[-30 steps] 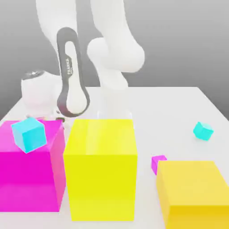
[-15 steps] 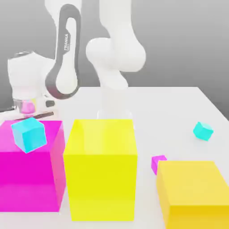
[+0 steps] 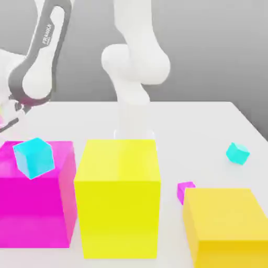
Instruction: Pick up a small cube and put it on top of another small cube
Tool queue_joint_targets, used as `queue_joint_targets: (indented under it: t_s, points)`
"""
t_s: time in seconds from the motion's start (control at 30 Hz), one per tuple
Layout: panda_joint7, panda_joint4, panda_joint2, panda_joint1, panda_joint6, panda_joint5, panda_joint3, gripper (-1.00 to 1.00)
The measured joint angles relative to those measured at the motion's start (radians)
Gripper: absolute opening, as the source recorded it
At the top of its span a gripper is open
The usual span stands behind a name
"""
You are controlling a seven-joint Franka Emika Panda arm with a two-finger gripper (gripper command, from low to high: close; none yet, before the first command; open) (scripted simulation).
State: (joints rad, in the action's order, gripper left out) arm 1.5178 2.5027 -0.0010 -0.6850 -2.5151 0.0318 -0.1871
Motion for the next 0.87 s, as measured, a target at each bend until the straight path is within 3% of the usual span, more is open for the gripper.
queue_joint_targets:
  t_s: [0.2, 0.43, 0.6, 0.73, 0.77, 0.87]
  points:
    - [-0.215, -0.177, -0.083, 0.086, 0.249, 0.121, 0.045, -1.00]
    - [0.057, -0.226, -0.248, 0.197, 0.453, 0.028, 0.190, -1.00]
    - [0.265, -0.203, -0.285, 0.199, 0.491, -0.044, 0.228, -1.00]
    - [0.291, -0.115, -0.231, 0.185, 0.357, -0.045, 0.222, -1.00]
    - [0.292, -0.102, -0.222, 0.184, 0.335, -0.045, 0.223, 1.00]
    - [0.292, -0.102, -0.222, 0.184, 0.335, -0.045, 0.223, 1.00]
